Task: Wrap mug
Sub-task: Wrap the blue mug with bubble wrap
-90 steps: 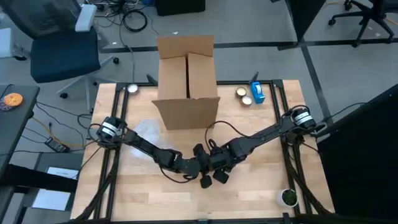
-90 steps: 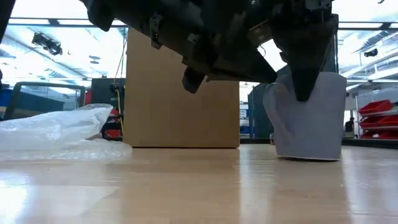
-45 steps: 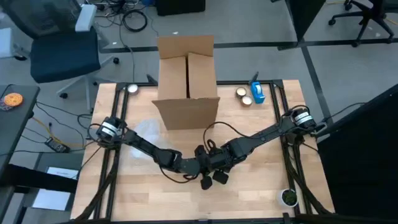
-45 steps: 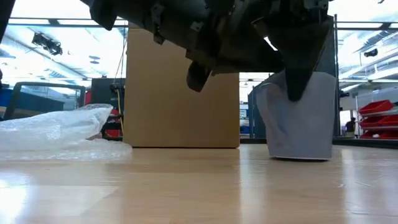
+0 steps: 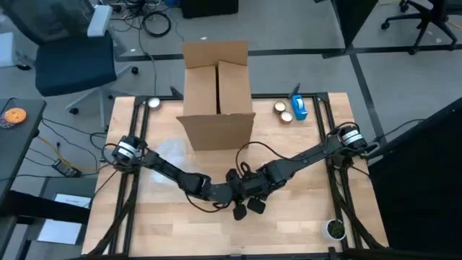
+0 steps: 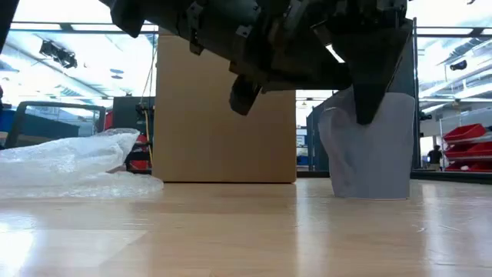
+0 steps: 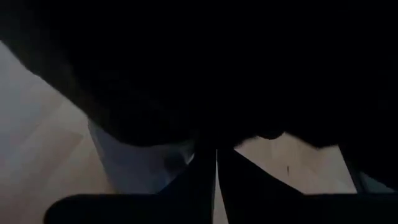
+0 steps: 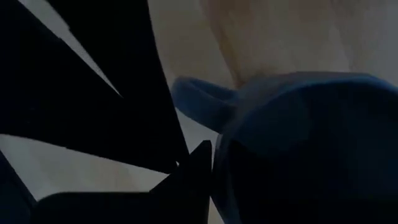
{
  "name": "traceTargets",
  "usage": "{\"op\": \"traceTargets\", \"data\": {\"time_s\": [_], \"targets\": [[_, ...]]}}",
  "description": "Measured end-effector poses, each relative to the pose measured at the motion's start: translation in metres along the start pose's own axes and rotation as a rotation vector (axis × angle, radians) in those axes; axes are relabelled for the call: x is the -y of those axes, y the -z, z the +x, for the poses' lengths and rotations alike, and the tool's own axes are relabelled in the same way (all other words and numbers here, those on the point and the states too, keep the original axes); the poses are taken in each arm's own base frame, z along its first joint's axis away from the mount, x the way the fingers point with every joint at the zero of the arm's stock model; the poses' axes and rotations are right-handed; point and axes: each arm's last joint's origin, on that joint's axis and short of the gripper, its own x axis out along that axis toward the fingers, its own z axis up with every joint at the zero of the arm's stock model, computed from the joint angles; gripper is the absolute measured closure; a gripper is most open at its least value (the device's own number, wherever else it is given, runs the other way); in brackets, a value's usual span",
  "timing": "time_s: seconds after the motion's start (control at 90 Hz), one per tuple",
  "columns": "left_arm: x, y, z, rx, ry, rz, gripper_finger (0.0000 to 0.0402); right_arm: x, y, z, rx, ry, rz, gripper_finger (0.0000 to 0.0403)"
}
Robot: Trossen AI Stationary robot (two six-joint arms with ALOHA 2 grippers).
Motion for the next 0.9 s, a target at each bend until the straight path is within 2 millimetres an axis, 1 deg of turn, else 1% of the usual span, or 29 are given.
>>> {"op": "traceTargets", "data": {"time_s": [0.133, 0.289, 0.411, 0.533, 0.678, 0.789, 0.9], "targets": [[0.001, 0.002, -0.001, -0.016, -0.004, 0.014, 0.0381, 0.002, 0.002, 0.0, -0.029, 0.01, 0.019, 0.033], [0.002, 0.005, -0.002, -0.035, -0.003, 0.026, 0.0339, 0.004, 0.006, -0.001, -0.083, 0.019, 0.061, 0.0297], [0.001, -0.001, -0.012, -0.085, -0.027, 0.053, 0.0304, 0.003, 0.01, -0.01, -0.083, -0.003, 0.066, 0.028], [-0.001, -0.016, -0.034, -0.162, -0.055, 0.104, 0.0278, 0.0, 0.018, -0.029, -0.005, -0.006, 0.048, 0.0277], [0.002, -0.028, -0.068, -0.258, -0.078, 0.112, 0.027, -0.003, 0.033, -0.064, 0.154, -0.005, 0.013, 0.028], [0.007, -0.032, -0.097, -0.326, -0.098, 0.071, 0.027, -0.01, 0.051, -0.09, 0.325, 0.001, -0.034, 0.0282], [0.016, -0.023, -0.122, -0.41, -0.119, 0.045, 0.027, -0.026, 0.07, -0.109, 0.514, -0.013, -0.149, 0.0281]]}}
